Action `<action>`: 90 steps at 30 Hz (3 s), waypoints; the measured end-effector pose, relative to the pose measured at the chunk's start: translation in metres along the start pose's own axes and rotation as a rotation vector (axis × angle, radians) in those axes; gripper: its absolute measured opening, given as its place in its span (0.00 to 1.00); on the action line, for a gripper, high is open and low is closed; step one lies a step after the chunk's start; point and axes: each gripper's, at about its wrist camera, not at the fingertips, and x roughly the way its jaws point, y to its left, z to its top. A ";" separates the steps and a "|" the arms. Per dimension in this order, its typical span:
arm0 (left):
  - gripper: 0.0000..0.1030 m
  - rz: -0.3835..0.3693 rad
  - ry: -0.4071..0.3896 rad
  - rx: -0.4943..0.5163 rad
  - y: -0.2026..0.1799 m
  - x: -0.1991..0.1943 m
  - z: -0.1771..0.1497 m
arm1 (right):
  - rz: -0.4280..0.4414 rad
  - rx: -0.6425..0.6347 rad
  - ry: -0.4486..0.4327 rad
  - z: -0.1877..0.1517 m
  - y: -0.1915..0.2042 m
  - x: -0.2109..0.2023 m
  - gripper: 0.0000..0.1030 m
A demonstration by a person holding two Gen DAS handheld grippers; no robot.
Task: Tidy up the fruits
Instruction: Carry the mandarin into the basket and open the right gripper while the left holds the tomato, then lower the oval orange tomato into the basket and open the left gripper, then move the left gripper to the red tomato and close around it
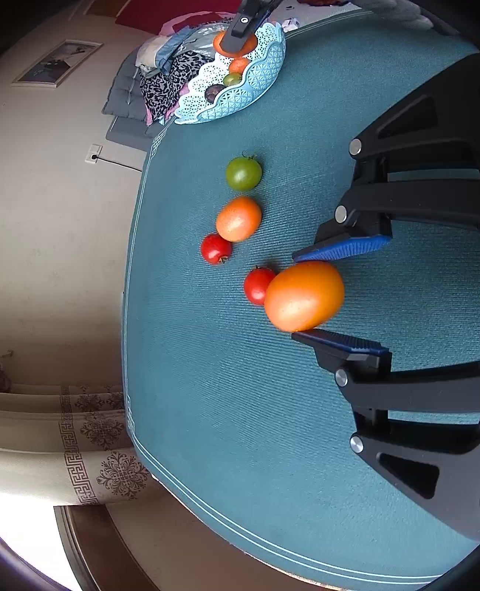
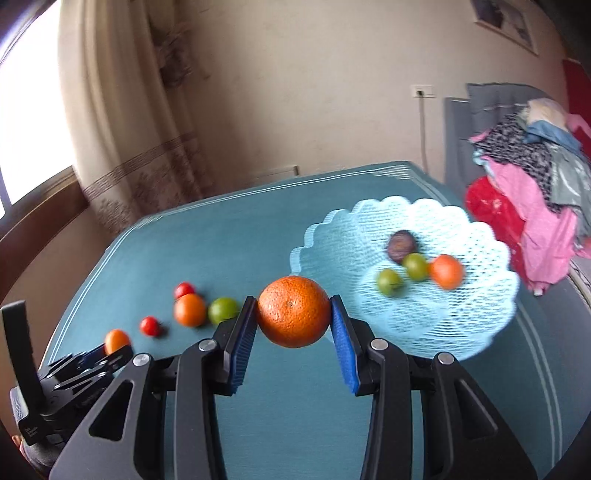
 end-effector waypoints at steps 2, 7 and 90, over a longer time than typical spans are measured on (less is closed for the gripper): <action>0.36 0.004 -0.004 0.009 -0.003 -0.002 0.001 | -0.039 0.031 -0.004 -0.001 -0.015 -0.001 0.39; 0.36 0.007 -0.008 0.024 -0.012 -0.006 0.002 | -0.138 0.088 -0.007 -0.006 -0.045 0.000 0.39; 0.97 -0.008 -0.098 0.108 -0.107 -0.012 0.056 | -0.259 0.200 -0.124 -0.054 -0.097 -0.031 0.71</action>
